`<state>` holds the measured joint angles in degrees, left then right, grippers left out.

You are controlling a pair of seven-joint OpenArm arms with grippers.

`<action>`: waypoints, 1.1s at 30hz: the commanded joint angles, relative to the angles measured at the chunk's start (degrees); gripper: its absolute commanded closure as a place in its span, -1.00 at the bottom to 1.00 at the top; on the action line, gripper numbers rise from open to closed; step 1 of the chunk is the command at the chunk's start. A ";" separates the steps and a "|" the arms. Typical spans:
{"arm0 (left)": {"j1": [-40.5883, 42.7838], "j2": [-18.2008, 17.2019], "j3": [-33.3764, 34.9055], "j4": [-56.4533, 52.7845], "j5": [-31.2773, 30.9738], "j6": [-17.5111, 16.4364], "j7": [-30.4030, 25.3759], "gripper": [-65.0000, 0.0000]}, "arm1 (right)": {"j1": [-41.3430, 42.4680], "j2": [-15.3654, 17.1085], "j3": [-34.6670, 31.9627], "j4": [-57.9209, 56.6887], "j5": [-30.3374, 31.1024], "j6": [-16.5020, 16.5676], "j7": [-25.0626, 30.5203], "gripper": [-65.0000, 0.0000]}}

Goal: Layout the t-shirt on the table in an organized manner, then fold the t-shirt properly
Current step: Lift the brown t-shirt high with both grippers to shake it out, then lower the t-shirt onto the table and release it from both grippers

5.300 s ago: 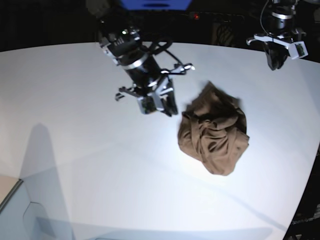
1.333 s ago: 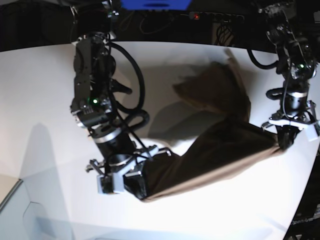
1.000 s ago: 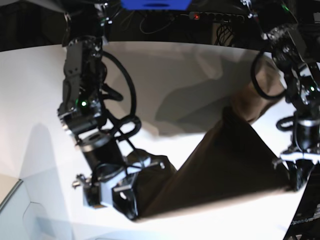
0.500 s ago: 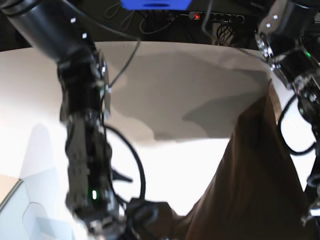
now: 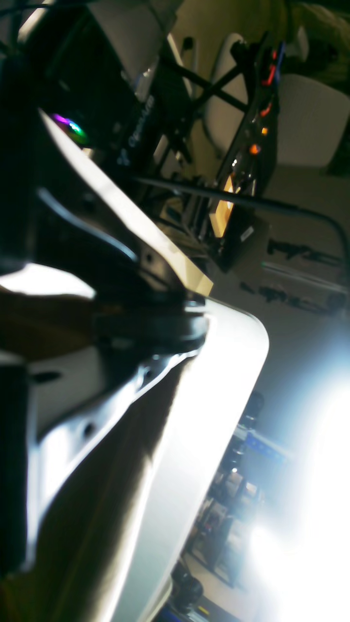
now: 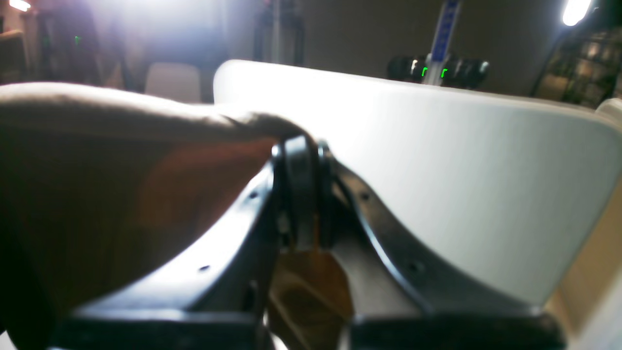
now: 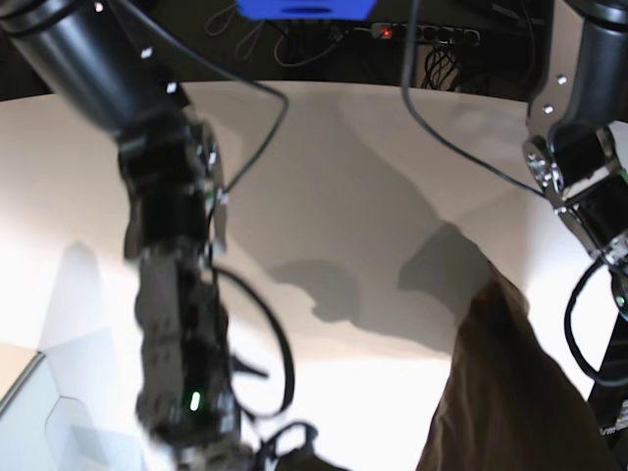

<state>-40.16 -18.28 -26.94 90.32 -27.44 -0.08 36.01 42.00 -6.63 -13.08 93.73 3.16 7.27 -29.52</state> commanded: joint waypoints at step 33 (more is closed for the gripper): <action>45.30 5.49 1.58 -2.46 -0.21 0.12 -0.98 0.99 | -57.69 0.70 0.20 -11.58 2.95 -0.28 23.32 1.00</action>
<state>6.07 -12.08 -25.28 86.94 -27.49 0.01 36.38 -15.77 -5.69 -12.91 81.47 6.04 6.68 -5.96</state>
